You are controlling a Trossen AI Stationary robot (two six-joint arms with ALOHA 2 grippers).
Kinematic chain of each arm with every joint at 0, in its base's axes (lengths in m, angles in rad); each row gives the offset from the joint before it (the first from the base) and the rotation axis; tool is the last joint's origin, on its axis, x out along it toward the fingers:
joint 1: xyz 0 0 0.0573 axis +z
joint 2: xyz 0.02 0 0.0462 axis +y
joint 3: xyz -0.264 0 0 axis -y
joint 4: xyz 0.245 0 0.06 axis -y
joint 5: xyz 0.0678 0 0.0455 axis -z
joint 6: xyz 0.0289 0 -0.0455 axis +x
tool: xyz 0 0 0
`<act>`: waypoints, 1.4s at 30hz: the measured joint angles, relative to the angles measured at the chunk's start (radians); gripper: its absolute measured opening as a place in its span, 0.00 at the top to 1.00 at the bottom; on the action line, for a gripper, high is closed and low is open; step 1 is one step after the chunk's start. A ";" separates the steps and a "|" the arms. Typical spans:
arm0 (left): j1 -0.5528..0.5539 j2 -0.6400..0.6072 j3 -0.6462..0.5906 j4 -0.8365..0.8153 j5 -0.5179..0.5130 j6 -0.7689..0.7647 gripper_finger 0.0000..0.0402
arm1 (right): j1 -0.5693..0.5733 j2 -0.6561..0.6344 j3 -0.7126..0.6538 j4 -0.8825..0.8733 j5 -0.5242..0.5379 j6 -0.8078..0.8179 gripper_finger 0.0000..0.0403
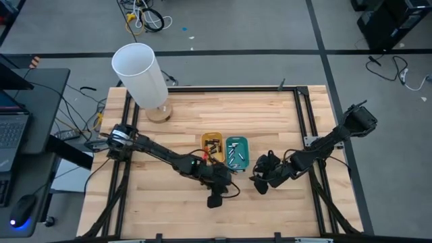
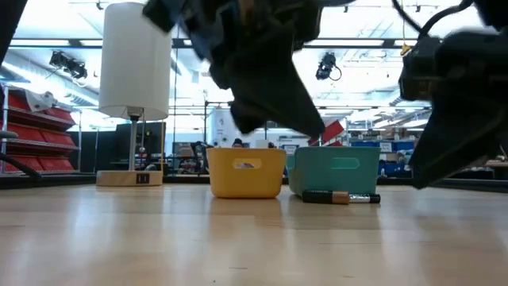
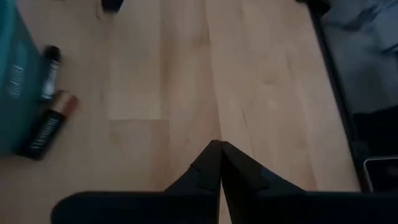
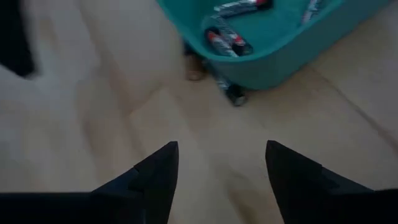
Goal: Sort batteries
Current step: Put the silver battery into the blue bin
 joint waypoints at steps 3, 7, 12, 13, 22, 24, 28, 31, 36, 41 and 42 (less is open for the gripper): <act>0.001 0.000 0.095 -0.141 -0.038 0.068 0.96 | -0.014 0.057 0.000 0.049 -0.012 -0.050 0.42; 0.010 0.000 0.210 -0.318 -0.133 0.122 0.96 | -0.012 0.142 0.010 0.110 0.022 -0.080 0.41; 0.018 0.000 0.304 -0.536 -0.207 0.153 0.96 | -0.009 0.196 0.016 0.157 0.071 -0.045 0.42; 0.021 0.000 0.307 -0.566 -0.211 0.154 0.96 | -0.010 0.198 0.016 0.159 0.072 -0.056 0.42; 0.032 -0.005 0.310 -0.650 -0.180 0.134 0.96 | -0.039 0.158 0.011 0.152 0.037 -0.231 0.42; 0.036 -0.005 0.310 -0.655 -0.175 0.123 0.96 | -0.056 0.156 0.011 0.156 0.011 -0.272 0.42; 0.053 -0.012 0.305 -0.665 -0.172 0.101 0.96 | -0.088 0.158 0.011 0.173 -0.035 -0.351 0.42; 0.068 -0.022 0.291 -0.672 -0.184 0.085 0.96 | -0.114 0.159 0.010 0.196 -0.058 -0.403 0.42; 0.087 -0.047 0.222 -0.682 -0.192 0.039 0.96 | -0.170 0.161 0.009 0.225 -0.097 -0.480 0.42; 0.087 -0.085 0.157 -0.658 -0.194 -0.008 0.96 | -0.223 0.161 0.009 0.241 -0.144 -0.538 0.43; 0.087 -0.097 0.143 -0.644 -0.195 -0.018 0.96 | -0.233 0.161 0.009 0.246 -0.147 -0.549 0.43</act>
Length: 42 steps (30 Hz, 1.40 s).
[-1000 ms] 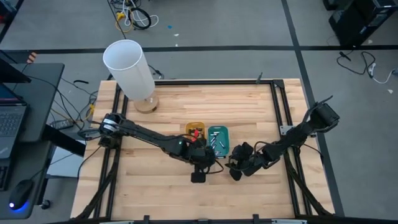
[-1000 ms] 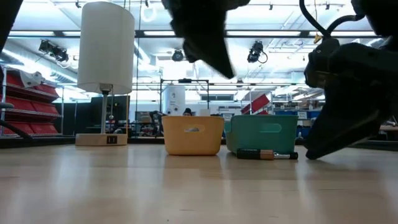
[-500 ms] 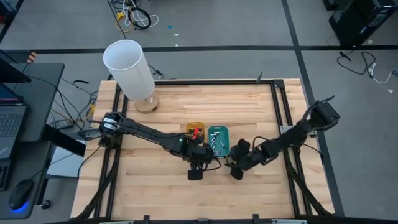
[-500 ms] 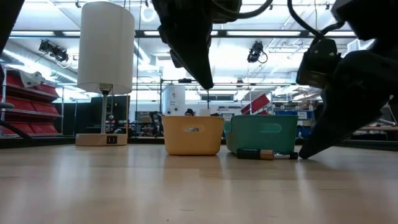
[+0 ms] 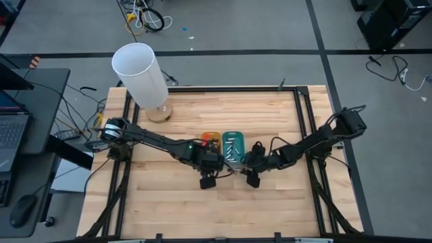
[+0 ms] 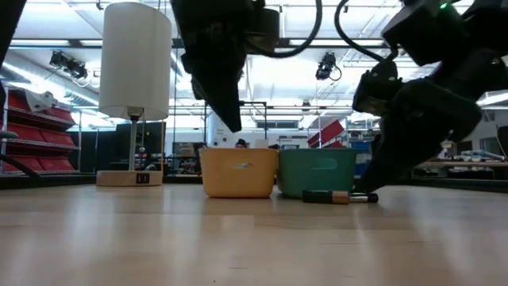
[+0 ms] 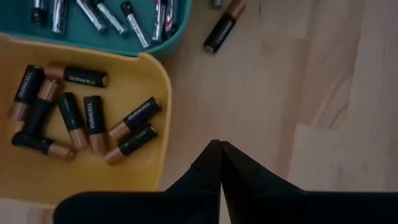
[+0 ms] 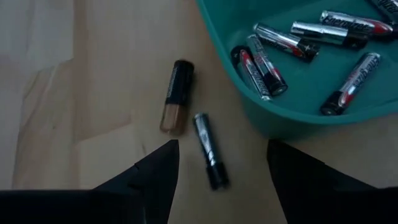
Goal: Sort batteries
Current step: Put the silver battery into the blue bin
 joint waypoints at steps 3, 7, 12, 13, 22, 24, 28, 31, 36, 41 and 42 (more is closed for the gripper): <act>-0.001 -0.045 -0.054 0.022 -0.009 -0.047 0.96 | -0.029 0.000 0.000 0.017 -0.026 -0.036 0.43; -0.001 -0.109 -0.147 0.031 -0.036 -0.110 0.96 | -0.066 0.000 0.000 0.032 -0.060 -0.089 0.43; -0.003 -0.229 -0.308 0.112 -0.043 -0.216 0.96 | -0.096 -0.001 0.001 0.038 -0.106 -0.118 0.43; -0.006 -0.253 -0.339 0.140 -0.042 -0.239 0.96 | -0.098 -0.001 0.001 0.038 -0.114 -0.118 0.43; -0.063 -0.392 -0.461 0.261 -0.097 -0.337 0.96 | -0.047 -0.002 0.002 0.012 -0.168 -0.151 0.43; -0.074 -0.391 -0.462 0.251 -0.106 -0.341 0.96 | -0.032 -0.002 0.002 0.008 -0.177 -0.165 0.43; -0.082 -0.382 -0.464 0.253 -0.111 -0.345 0.96 | -0.014 -0.002 0.002 0.008 -0.168 -0.182 0.43; -0.083 -0.382 -0.464 0.264 -0.129 -0.344 0.96 | -0.014 0.003 0.002 0.019 -0.159 -0.232 0.43; -0.082 -0.382 -0.464 0.286 -0.167 -0.324 0.96 | -0.019 0.028 0.003 0.024 -0.145 -0.310 0.43; -0.088 -0.382 -0.464 0.316 -0.175 -0.275 0.96 | -0.013 0.081 0.007 0.050 -0.113 -0.361 0.43; -0.092 -0.382 -0.464 0.315 -0.175 -0.273 0.96 | -0.011 0.090 0.007 0.053 -0.109 -0.368 0.43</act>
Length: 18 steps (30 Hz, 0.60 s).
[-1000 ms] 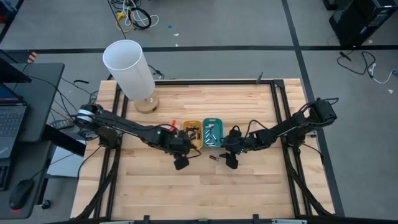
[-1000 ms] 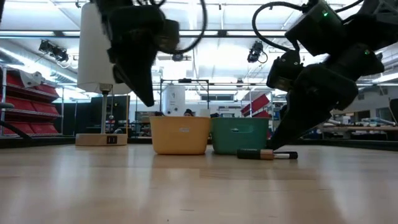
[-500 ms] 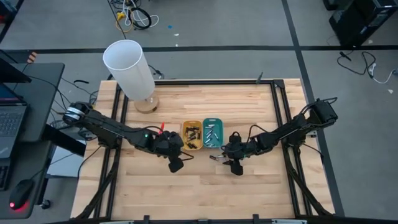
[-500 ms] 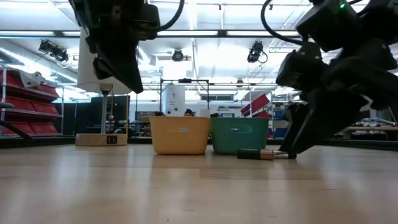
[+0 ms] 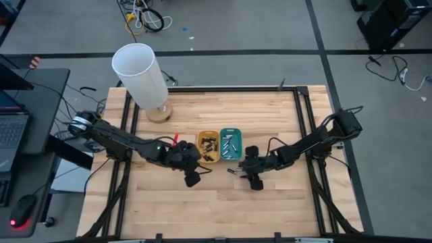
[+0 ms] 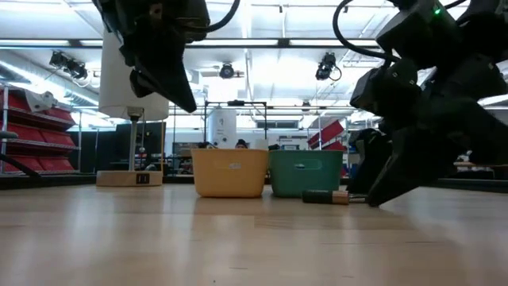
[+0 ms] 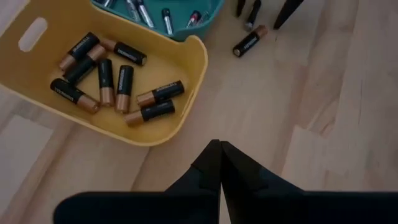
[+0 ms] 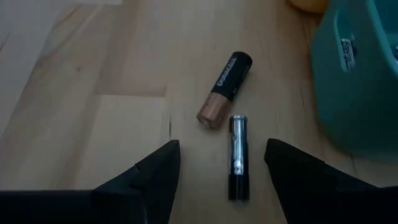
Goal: Sort batteries
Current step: Put the silver battery into the blue bin
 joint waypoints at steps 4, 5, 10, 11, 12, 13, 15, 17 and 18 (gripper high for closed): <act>-0.018 0.000 0.000 -0.001 0.000 0.000 0.96 | 0.001 0.018 0.000 0.020 0.019 -0.013 0.46; -0.022 0.000 0.000 0.000 0.000 0.000 0.96 | 0.001 0.019 0.000 0.023 0.026 -0.012 0.47; -0.033 0.000 0.000 -0.017 0.008 0.032 0.96 | 0.000 0.021 -0.002 0.033 0.047 -0.001 0.59; -0.033 0.000 0.000 -0.033 0.008 0.047 0.96 | -0.001 0.021 -0.002 0.033 0.050 0.006 0.62; -0.033 0.000 0.000 -0.044 0.008 0.050 0.96 | -0.001 0.022 -0.002 0.033 0.053 0.015 0.65; -0.033 0.000 0.000 -0.046 0.000 0.050 0.96 | -0.002 0.022 -0.002 0.033 0.057 0.025 0.69; -0.033 0.000 0.000 -0.041 -0.030 0.051 0.96 | -0.002 0.022 -0.002 0.032 0.068 0.051 0.76; -0.033 0.001 0.000 -0.019 -0.042 0.052 0.96 | -0.002 0.022 -0.003 0.031 0.077 0.083 0.83; -0.033 0.001 0.000 -0.003 -0.043 0.053 0.96 | 0.002 0.023 -0.003 0.029 0.080 0.102 0.87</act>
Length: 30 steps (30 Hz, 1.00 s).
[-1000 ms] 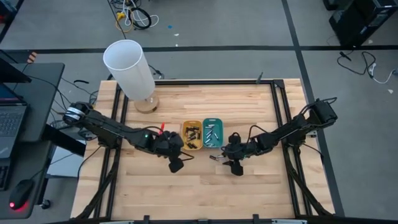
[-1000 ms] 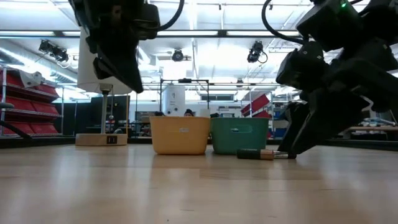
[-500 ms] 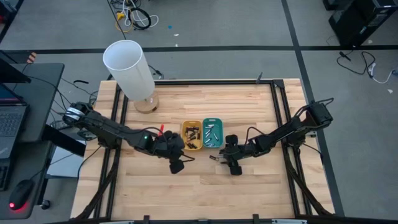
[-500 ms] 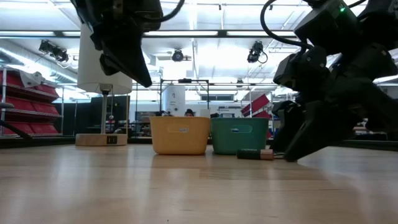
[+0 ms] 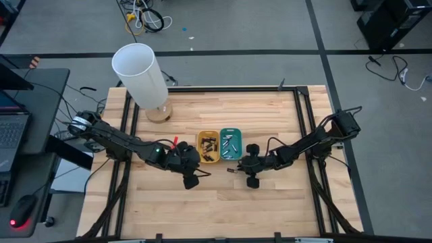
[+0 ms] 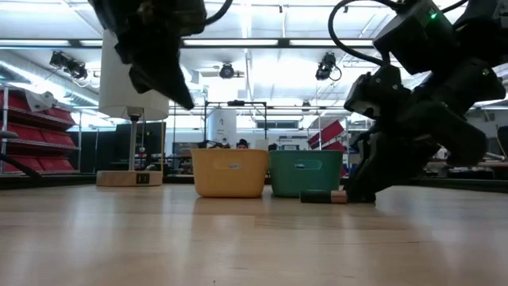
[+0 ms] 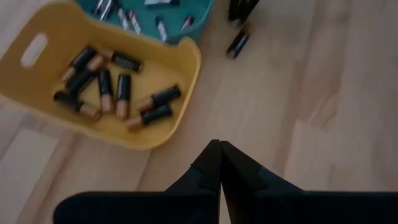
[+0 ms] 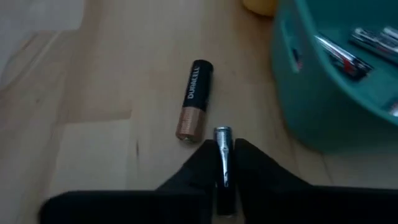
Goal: Sort batteries
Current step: Put the silver battery into the blue bin
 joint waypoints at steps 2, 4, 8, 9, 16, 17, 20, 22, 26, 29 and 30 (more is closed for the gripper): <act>0.000 0.000 0.000 0.043 -0.001 0.000 0.96 | 0.008 0.000 0.000 -0.004 0.007 0.036 0.94; 0.000 0.000 0.000 0.087 -0.001 0.000 0.96 | 0.019 0.000 0.000 -0.004 0.014 0.071 0.97; 0.000 0.000 0.000 0.138 -0.001 -0.002 0.96 | 0.049 -0.031 0.005 -0.001 -0.002 0.148 0.95; 0.000 0.000 0.000 0.141 -0.001 -0.006 0.96 | 0.055 -0.051 0.010 -0.019 -0.014 0.154 0.95; -0.005 0.000 0.000 0.154 -0.001 -0.061 0.96 | 0.059 -0.204 0.115 -0.067 0.007 0.005 0.98; -0.005 0.000 0.000 0.153 -0.001 -0.061 0.96 | 0.049 -0.212 0.123 -0.093 0.024 -0.024 0.98; -0.005 0.000 0.000 0.154 -0.002 -0.061 0.96 | -0.005 -0.231 0.141 -0.116 0.048 -0.085 0.98; -0.005 0.000 0.000 0.160 -0.004 -0.057 0.96 | -0.051 -0.224 0.142 -0.129 0.055 -0.101 0.98; -0.005 0.000 0.000 0.171 -0.005 -0.056 0.96 | -0.132 -0.203 0.138 -0.153 0.054 -0.114 0.97; -0.008 0.000 0.000 0.179 -0.005 -0.056 0.96 | -0.169 -0.206 0.141 -0.142 0.050 -0.116 0.97; -0.008 0.000 0.000 0.177 -0.005 -0.056 0.96 | -0.177 -0.206 0.141 -0.145 0.050 -0.117 0.97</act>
